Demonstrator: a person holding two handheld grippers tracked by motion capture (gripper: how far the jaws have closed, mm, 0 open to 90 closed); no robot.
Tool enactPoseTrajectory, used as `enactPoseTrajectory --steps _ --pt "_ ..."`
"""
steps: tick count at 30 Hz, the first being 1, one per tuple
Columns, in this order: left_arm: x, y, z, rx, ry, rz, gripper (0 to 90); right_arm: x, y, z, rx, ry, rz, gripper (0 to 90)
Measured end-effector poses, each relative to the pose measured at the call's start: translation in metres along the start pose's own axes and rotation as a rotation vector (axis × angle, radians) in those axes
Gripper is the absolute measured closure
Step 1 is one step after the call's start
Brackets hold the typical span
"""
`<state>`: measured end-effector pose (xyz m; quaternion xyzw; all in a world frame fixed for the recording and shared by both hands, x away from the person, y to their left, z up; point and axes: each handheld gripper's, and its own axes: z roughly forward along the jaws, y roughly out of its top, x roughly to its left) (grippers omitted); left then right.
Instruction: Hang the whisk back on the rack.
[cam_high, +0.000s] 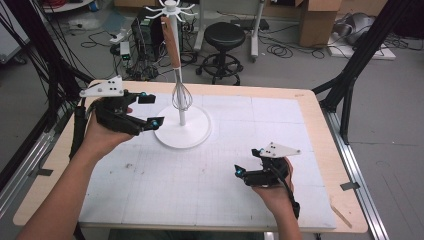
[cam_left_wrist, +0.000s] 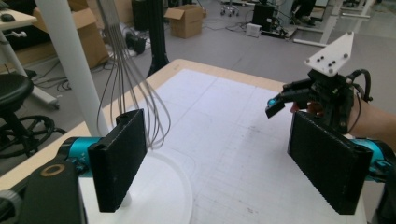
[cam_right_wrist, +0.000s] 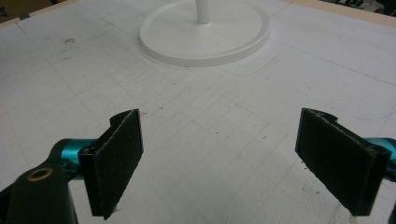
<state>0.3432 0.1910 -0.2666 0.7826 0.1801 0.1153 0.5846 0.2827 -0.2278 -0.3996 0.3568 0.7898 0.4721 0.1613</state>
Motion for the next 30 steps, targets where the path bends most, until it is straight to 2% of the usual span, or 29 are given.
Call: enactPoseTrajectory --steps 4,11,23,30 --pt "-0.001 -0.007 0.001 -0.011 -0.023 -0.007 18.2 -0.001 0.0 0.0 0.0 -0.003 -0.001 13.7" --pt "-0.004 -0.026 0.002 -0.001 -0.051 -0.027 16.8 0.0 0.0 0.0 0.001 -0.002 0.001 13.7" --pt "-0.006 -0.064 0.0 -0.018 -0.066 -0.058 13.6 0.0 -0.001 0.001 0.007 -0.003 -0.008 13.7" --pt "-0.014 -0.084 0.004 -0.008 -0.081 -0.055 12.5 0.001 -0.001 0.0 0.013 -0.002 -0.001 13.8"
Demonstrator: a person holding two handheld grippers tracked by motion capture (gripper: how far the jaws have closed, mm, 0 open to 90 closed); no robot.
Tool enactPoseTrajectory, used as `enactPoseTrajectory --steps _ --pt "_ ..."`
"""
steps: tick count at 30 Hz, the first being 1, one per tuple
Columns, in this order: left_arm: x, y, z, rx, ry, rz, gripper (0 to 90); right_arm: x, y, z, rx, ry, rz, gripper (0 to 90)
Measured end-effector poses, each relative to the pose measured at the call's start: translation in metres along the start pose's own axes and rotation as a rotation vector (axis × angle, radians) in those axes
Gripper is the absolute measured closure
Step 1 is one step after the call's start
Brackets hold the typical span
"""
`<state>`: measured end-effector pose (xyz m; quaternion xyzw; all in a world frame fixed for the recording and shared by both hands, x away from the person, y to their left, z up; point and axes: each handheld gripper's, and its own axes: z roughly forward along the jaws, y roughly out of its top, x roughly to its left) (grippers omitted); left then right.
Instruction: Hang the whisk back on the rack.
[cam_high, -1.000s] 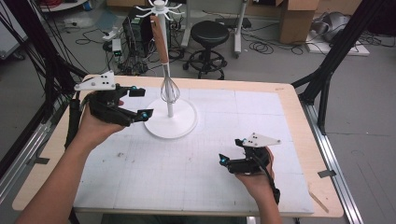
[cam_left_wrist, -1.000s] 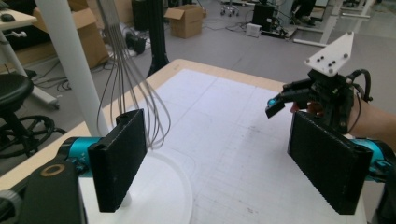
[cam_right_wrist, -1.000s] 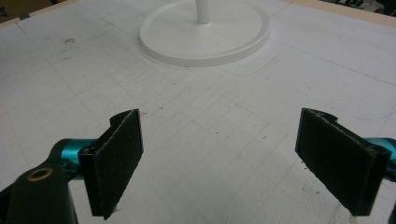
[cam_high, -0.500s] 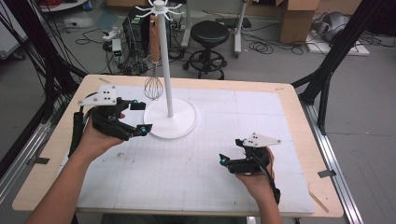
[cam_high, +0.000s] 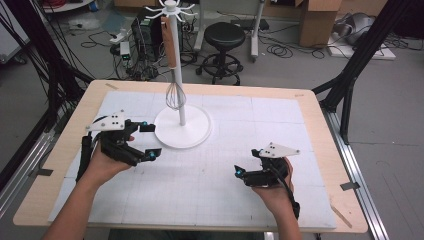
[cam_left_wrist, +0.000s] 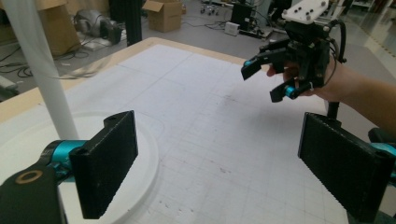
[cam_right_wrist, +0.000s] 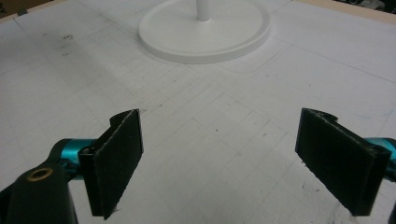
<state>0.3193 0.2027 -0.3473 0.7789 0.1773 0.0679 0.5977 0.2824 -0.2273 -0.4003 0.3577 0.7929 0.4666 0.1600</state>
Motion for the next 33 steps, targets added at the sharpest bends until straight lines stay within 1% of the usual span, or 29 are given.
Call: enactPoseTrajectory --steps 5,8,10,12,15,19,21,23,28,31,33 --pt "-0.003 -0.012 0.003 0.011 -0.002 0.006 11.7 -0.001 0.0 -0.001 -0.002 -0.004 -0.002 13.7" --pt "-0.006 -0.02 0.003 0.012 -0.016 0.009 11.2 -0.002 -0.001 -0.001 -0.002 -0.003 -0.003 13.7" --pt "-0.005 -0.025 0.003 0.013 -0.023 0.004 11.2 -0.002 -0.001 -0.001 -0.003 0.003 0.001 13.7" --pt "-0.004 -0.03 0.003 0.021 -0.015 0.003 11.3 -0.002 -0.001 -0.001 -0.004 0.014 -0.002 13.7" --pt "-0.005 -0.034 0.003 0.022 -0.015 0.0 11.2 -0.002 -0.001 -0.001 0.0 0.013 0.0 13.7" --pt "-0.005 -0.04 0.003 0.041 0.0 0.016 11.2 -0.002 -0.001 -0.001 0.003 0.009 0.002 13.7" --pt "-0.005 -0.043 0.002 0.038 0.007 0.006 11.2 -0.002 -0.001 0.0 0.003 0.01 0.002 13.7" --pt "-0.003 -0.045 0.002 0.054 0.02 0.006 10.8 -0.002 -0.001 0.0 0.003 0.01 0.001 13.7" --pt "-0.003 -0.049 0.002 0.058 0.021 -0.005 8.5 -0.002 -0.002 0.0 0.007 0.013 0.001 13.7" --pt "-0.003 -0.048 0.001 0.045 0.014 -0.004 8.0 -0.002 -0.001 0.001 0.007 0.013 -0.004 13.7" --pt "-0.003 -0.048 0.001 0.039 0.013 -0.005 7.8 -0.001 -0.001 0.001 0.01 0.014 0.002 13.7"
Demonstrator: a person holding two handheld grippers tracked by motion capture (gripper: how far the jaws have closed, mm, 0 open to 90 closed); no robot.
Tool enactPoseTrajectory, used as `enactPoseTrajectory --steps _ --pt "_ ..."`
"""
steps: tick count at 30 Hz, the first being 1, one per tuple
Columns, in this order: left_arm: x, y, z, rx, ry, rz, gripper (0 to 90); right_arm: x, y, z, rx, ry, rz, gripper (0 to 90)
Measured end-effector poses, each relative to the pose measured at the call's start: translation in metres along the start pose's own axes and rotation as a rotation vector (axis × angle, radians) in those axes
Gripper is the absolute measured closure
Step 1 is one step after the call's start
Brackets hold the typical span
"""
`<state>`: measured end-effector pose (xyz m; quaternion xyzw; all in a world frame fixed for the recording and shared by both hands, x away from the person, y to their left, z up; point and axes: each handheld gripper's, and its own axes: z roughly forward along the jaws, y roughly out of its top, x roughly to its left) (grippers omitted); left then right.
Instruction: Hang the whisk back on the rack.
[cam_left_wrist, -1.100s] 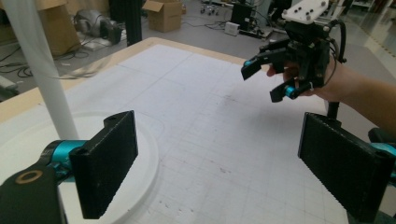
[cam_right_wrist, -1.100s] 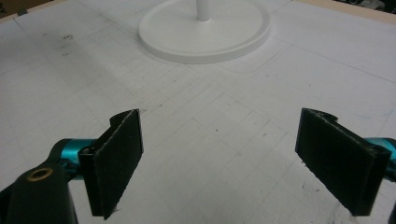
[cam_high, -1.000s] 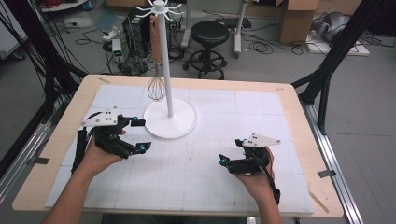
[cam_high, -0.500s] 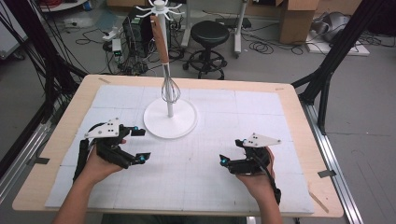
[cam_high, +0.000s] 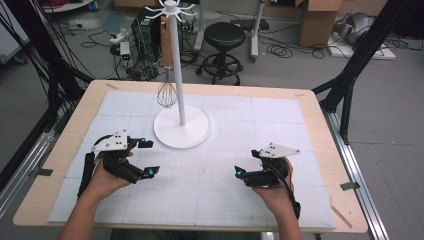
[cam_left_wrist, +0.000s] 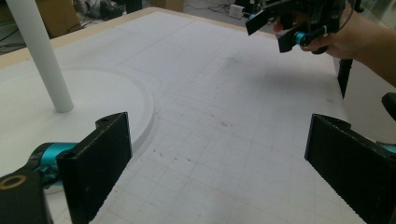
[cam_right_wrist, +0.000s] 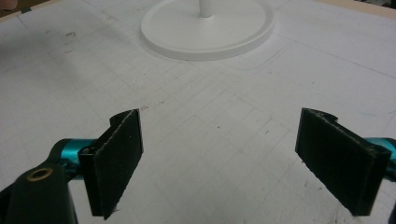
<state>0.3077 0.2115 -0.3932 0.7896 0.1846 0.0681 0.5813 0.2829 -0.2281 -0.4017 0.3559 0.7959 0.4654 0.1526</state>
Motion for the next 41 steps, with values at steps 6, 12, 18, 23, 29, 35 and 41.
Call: enactPoseTrajectory --steps 6,12,18,23,29,35,41 --pt "-0.002 0.0007 -0.0011 -0.002 0.001 0.007 6.5 0.0019 0.0004 0.0007 0.001 -0.003 -0.01 13.7" --pt "-0.0012 0.0007 -0.0016 -0.008 0.003 0.004 6.5 0.0041 -0.002 0.0037 0.032 -0.001 -0.02 13.7" --pt "-0.0028 0.0006 -0.0012 -0.008 0.005 0.005 6.5 0.0028 -0.0029 -0.0002 0.012 -0.001 -0.012 13.7" --pt "-0.0022 0.0008 -0.0017 -0.016 0.008 0.003 6.5 0.0024 -0.0037 0.0008 0.019 0.002 -0.003 13.7" --pt "-0.0022 0.0004 -0.0006 -0.015 0.009 0.005 6.5 0.0007 -0.0044 -0.0003 0.013 -0.003 -0.003 13.7" --pt "-0.0014 0.0001 -0.0005 -0.009 0.012 0.006 6.4 0.0002 -0.0047 0.0008 0.016 -0.001 -0.002 13.7" --pt "-0.0008 -0.0004 -0.0002 -0.007 0.014 0.001 6.5 -0.0005 -0.0052 0.0005 0.018 -0.001 0.0 13.7"
